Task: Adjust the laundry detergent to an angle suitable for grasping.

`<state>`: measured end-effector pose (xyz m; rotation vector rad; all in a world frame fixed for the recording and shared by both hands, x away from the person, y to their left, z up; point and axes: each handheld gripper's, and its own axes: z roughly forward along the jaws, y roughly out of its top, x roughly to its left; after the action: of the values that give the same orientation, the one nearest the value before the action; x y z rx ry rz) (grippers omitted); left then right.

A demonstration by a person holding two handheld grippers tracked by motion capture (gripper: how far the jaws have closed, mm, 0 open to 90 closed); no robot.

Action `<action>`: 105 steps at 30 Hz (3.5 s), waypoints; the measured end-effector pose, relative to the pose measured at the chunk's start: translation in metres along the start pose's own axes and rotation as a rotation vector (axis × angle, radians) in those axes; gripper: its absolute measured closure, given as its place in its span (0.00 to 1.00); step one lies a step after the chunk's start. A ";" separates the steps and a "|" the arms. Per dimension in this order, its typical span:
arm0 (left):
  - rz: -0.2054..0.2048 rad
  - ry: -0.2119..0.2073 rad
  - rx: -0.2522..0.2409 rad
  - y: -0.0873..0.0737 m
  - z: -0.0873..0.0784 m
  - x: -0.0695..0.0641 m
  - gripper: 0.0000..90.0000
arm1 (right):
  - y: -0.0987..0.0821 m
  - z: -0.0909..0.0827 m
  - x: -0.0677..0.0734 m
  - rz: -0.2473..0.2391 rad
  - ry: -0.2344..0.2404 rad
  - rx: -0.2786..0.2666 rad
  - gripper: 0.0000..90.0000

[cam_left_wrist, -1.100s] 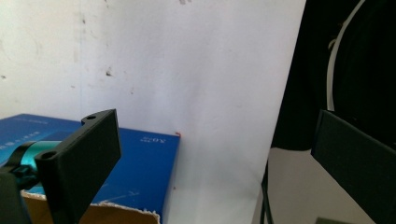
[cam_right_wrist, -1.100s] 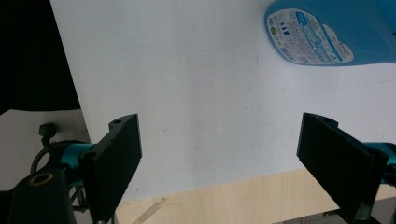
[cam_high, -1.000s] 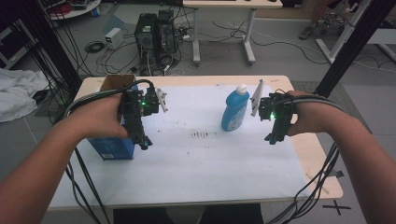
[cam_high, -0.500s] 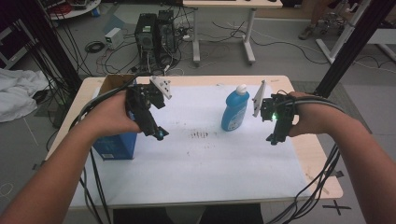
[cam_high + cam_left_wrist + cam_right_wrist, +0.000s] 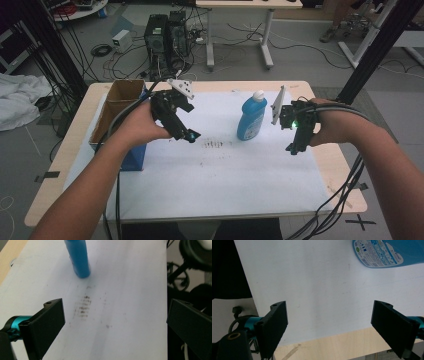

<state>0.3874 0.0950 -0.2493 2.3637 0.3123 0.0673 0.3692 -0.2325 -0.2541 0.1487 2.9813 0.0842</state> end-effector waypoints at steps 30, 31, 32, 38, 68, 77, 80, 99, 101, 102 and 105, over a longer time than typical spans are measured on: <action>-0.153 0.106 -0.108 0.030 0.078 0.032 0.02 | -0.008 0.006 0.004 0.012 0.004 0.016 0.15; -0.150 0.107 -0.102 0.033 0.079 0.033 0.02 | -0.008 0.006 0.004 0.012 0.004 0.016 0.15; -0.147 0.107 -0.094 0.036 0.080 0.034 0.02 | -0.009 0.006 0.004 0.010 0.004 0.015 0.15; -0.135 0.107 -0.056 0.057 0.090 0.039 0.02 | -0.012 0.007 0.004 0.011 0.007 0.012 0.15; -0.165 0.074 0.060 0.096 0.155 0.073 0.02 | -0.015 0.016 0.006 0.033 0.034 0.022 0.15; -0.175 0.078 0.063 0.098 0.166 0.078 0.02 | -0.011 0.018 0.007 0.041 0.038 0.025 0.15; -0.178 0.079 0.061 0.099 0.168 0.079 0.02 | -0.012 0.019 0.006 0.038 0.038 0.024 0.15; -0.174 0.078 0.071 0.110 0.189 0.074 0.02 | -0.015 0.022 0.003 0.061 0.043 0.017 0.15; -0.180 0.086 0.065 0.111 0.189 0.073 0.02 | -0.015 0.023 0.003 0.065 0.043 0.015 0.15; -0.176 0.094 0.067 0.112 0.190 0.073 0.02 | -0.015 0.024 0.003 0.067 0.043 0.016 0.15; -0.175 0.098 0.072 0.112 0.190 0.072 0.03 | -0.015 0.024 0.002 0.064 0.044 0.014 0.15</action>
<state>0.5067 -0.0940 -0.3132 2.3987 0.5762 0.0906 0.3693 -0.2461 -0.2789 0.2471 3.0214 0.0751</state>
